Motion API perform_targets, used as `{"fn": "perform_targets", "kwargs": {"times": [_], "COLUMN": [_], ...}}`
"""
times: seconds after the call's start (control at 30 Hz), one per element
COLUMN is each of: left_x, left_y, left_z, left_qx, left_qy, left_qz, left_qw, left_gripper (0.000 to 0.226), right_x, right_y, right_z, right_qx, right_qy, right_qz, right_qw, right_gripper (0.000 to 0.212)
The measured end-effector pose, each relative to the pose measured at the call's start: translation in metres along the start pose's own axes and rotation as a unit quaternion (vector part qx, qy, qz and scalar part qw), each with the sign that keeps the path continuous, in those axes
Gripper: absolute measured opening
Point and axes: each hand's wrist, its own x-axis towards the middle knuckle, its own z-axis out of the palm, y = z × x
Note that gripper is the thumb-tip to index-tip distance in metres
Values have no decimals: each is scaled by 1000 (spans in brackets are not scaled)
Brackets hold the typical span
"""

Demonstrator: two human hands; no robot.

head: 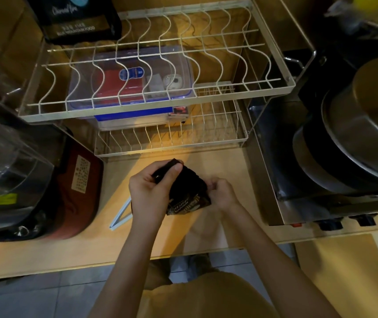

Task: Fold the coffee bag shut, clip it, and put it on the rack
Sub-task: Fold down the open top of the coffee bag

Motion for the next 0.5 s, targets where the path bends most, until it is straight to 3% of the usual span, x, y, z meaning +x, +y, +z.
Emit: {"fn": "perform_targets", "kwargs": {"times": [0.13, 0.27, 0.5], "left_x": [0, -4, -4], "left_y": [4, 6, 13], "left_z": [-2, 0, 4], "left_qx": [-12, 14, 113], "left_qy": [3, -1, -43], "left_qz": [0, 9, 37], "left_qw": [1000, 1000, 992], "left_gripper": [18, 19, 10], "right_x": [-1, -3, -5], "right_y": [4, 2, 9], "right_z": [6, 15, 7], "right_qx": [-74, -166, -318], "right_qy": [52, 105, 86], "right_qz": [-13, -30, -187], "right_qw": [996, 980, 925], "right_gripper": [24, 16, 25]}}
